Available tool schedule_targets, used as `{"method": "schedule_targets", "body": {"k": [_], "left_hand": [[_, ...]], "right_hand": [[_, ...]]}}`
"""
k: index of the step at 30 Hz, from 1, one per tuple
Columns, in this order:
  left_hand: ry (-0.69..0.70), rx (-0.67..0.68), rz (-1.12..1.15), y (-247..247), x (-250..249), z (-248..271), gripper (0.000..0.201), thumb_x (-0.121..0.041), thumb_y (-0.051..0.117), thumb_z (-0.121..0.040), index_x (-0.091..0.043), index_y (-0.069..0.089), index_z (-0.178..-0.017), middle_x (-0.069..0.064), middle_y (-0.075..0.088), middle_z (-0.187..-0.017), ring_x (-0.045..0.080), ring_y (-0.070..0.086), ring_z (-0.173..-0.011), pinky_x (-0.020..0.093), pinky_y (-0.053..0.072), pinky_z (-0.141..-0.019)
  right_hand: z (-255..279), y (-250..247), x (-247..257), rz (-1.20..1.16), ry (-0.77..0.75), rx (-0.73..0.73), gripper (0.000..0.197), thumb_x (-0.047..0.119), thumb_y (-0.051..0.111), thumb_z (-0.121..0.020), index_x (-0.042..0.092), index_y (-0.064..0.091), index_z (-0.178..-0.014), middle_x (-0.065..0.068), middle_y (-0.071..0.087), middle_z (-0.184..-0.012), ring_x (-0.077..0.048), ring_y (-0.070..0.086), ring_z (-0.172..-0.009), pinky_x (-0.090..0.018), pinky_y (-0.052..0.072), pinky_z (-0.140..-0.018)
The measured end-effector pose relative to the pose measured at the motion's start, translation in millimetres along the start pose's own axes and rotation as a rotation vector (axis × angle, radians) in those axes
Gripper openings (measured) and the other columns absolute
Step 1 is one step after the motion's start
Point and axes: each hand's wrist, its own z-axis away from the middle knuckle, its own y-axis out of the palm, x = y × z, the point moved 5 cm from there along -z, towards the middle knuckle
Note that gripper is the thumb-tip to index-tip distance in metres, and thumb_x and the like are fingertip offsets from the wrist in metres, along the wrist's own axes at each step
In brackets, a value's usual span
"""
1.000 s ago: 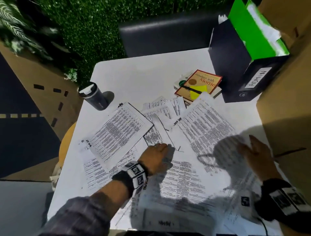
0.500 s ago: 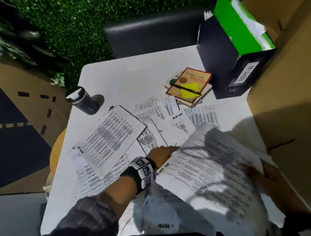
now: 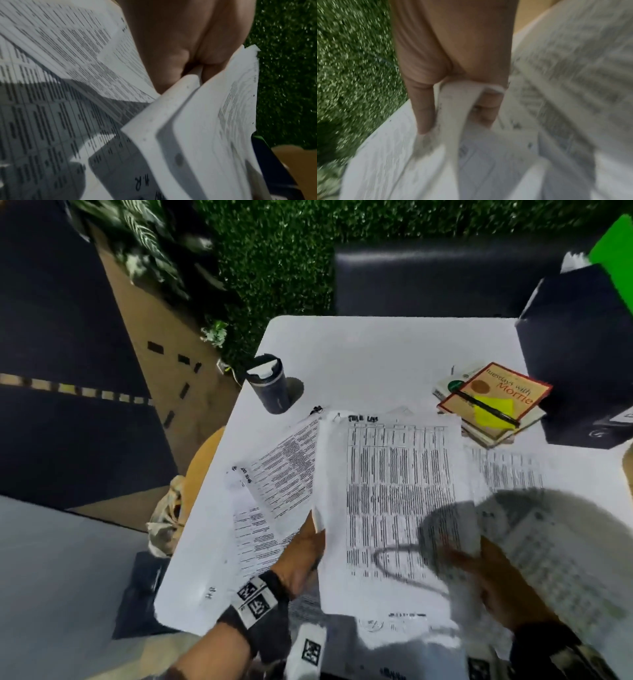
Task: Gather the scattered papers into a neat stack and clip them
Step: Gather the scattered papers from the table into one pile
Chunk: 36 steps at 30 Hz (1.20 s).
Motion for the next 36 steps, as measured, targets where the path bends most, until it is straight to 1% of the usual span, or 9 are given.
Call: {"method": "schedule_targets", "body": {"k": [2,4,7,11,15,19,31,34,36], "left_hand": [[-0.085,-0.003,0.150,-16.2,-4.5,5.0,0.060,-0.058,0.062,-0.080,-0.037,0.049,-0.134,0.000,0.062,-0.129,0.029,0.058,-0.117,0.057,0.040,-0.103],[-0.116,-0.071,0.206,-37.9,-12.3,9.9,0.072,-0.076,0.049,-0.075,-0.041,0.042,-0.137,-0.011,0.055,-0.127,0.021,0.053,-0.122,0.053,0.031,-0.109],[0.056,-0.212,-0.059,-77.2,-31.3,19.6,0.058,-0.049,0.064,-0.084,-0.021,0.052,-0.133,-0.014,0.067,-0.107,0.008,0.062,-0.100,0.030,0.041,-0.094],[0.136,-0.394,-0.047,-141.2,-36.9,39.2,0.033,-0.005,0.063,-0.088,-0.011,0.060,-0.120,0.002,0.074,-0.106,0.020,0.069,-0.099,0.029,0.057,-0.078],[0.151,-0.506,-0.049,-200.1,-38.3,70.1,0.031,-0.010,0.064,-0.086,-0.008,0.063,-0.117,0.012,0.074,-0.108,0.030,0.070,-0.098,0.043,0.055,-0.085],[0.174,-0.544,-0.064,-233.8,-42.3,97.9,0.028,-0.014,0.060,-0.090,-0.008,0.063,-0.118,0.015,0.073,-0.106,0.036,0.069,-0.097,0.048,0.054,-0.086],[0.210,-0.551,0.024,-264.4,-51.1,113.8,0.019,-0.009,0.053,-0.093,-0.006,0.065,-0.108,0.013,0.076,-0.094,0.028,0.073,-0.079,0.035,0.060,-0.063],[0.237,-0.543,0.014,-265.1,-58.9,112.9,0.017,-0.010,0.054,-0.093,-0.007,0.065,-0.105,0.009,0.077,-0.088,0.022,0.073,-0.071,0.029,0.058,-0.057],[0.249,-0.558,0.011,-267.7,-63.7,111.5,0.017,-0.010,0.054,-0.093,-0.008,0.064,-0.106,0.007,0.077,-0.086,0.022,0.073,-0.070,0.029,0.058,-0.057]], "right_hand": [[-13.3,28.8,2.4,0.057,-0.025,0.043,0.066,0.031,0.086,-0.054,0.009,0.062,-0.112,-0.011,0.074,-0.099,-0.023,0.071,-0.087,-0.033,0.058,-0.072],[-23.2,56.6,7.2,0.169,-0.058,0.047,0.049,0.021,0.084,-0.063,0.004,0.059,-0.102,-0.005,0.072,-0.088,-0.021,0.068,-0.081,-0.032,0.055,-0.073],[-40.7,102.0,10.8,0.281,-0.079,0.079,0.027,0.002,0.073,-0.076,0.009,0.049,-0.067,0.006,0.050,-0.046,-0.009,0.046,-0.042,-0.021,0.038,-0.044],[-81.7,135.0,6.1,0.379,-0.035,-0.002,0.016,0.022,0.067,-0.086,0.010,0.059,-0.079,-0.010,0.059,-0.077,-0.017,0.053,-0.064,-0.027,0.039,-0.057],[-134.3,118.5,5.3,0.493,-0.032,-0.346,0.029,0.037,0.068,-0.082,0.009,0.067,-0.084,-0.017,0.065,-0.096,-0.025,0.056,-0.087,-0.035,0.044,-0.082],[-168.3,117.9,-1.5,0.749,0.192,-0.419,0.064,0.067,0.056,-0.077,0.005,0.065,-0.090,-0.021,0.066,-0.107,-0.033,0.061,-0.103,-0.035,0.044,-0.088],[-157.7,109.0,40.2,0.324,-0.150,-0.723,0.034,0.019,0.057,-0.089,-0.014,0.052,-0.097,-0.034,0.054,-0.096,-0.039,0.055,-0.096,-0.031,0.022,-0.063],[-144.8,96.1,47.7,0.356,-0.085,-0.655,0.039,0.013,0.052,-0.093,-0.021,0.048,-0.113,-0.039,0.055,-0.113,-0.041,0.053,-0.111,-0.035,0.031,-0.074],[-140.0,91.4,42.7,0.365,-0.028,-0.561,0.026,0.012,0.052,-0.093,-0.013,0.055,-0.099,-0.034,0.058,-0.097,-0.038,0.057,-0.098,-0.042,0.043,-0.079]]}}
